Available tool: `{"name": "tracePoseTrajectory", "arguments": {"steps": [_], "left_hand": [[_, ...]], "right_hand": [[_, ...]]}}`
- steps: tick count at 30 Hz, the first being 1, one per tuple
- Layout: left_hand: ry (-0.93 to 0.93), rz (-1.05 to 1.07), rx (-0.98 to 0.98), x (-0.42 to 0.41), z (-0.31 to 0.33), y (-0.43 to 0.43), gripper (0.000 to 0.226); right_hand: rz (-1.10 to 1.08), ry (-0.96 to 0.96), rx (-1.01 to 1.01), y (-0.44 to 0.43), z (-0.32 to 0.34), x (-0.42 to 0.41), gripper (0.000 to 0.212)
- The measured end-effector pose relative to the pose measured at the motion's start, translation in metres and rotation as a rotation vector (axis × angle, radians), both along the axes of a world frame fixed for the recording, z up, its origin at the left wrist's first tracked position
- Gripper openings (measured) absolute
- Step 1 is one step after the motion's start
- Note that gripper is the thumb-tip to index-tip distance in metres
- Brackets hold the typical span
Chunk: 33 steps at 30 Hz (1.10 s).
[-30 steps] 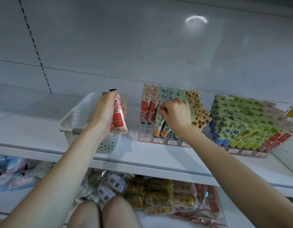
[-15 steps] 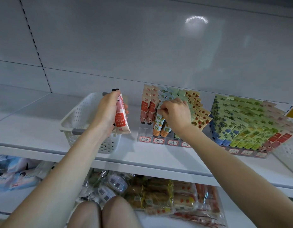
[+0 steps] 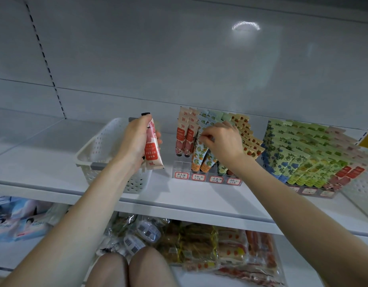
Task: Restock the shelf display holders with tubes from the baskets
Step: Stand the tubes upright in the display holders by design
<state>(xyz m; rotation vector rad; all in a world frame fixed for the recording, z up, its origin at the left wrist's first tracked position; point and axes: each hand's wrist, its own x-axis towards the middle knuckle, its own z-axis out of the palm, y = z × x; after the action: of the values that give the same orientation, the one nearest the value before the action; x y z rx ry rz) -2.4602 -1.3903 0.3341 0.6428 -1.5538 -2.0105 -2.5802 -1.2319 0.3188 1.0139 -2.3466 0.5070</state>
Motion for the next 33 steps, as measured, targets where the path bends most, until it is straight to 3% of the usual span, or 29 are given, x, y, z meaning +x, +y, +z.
{"name": "tracePoseTrajectory", "arguments": {"steps": [17,25,33], "left_hand": [[-0.008,-0.008,-0.053,0.005,0.004,0.005,0.018],[-0.009,-0.022,-0.051,0.004,0.001,0.005,0.017],[0.008,-0.052,-0.046,0.000,-0.006,0.013,0.015]], "right_hand": [[-0.017,-0.022,0.081,0.000,0.000,-0.003,0.022],[-0.102,-0.005,-0.071,0.023,0.015,-0.009,0.027],[-0.241,-0.028,0.154,0.042,0.008,-0.001,0.031]]}}
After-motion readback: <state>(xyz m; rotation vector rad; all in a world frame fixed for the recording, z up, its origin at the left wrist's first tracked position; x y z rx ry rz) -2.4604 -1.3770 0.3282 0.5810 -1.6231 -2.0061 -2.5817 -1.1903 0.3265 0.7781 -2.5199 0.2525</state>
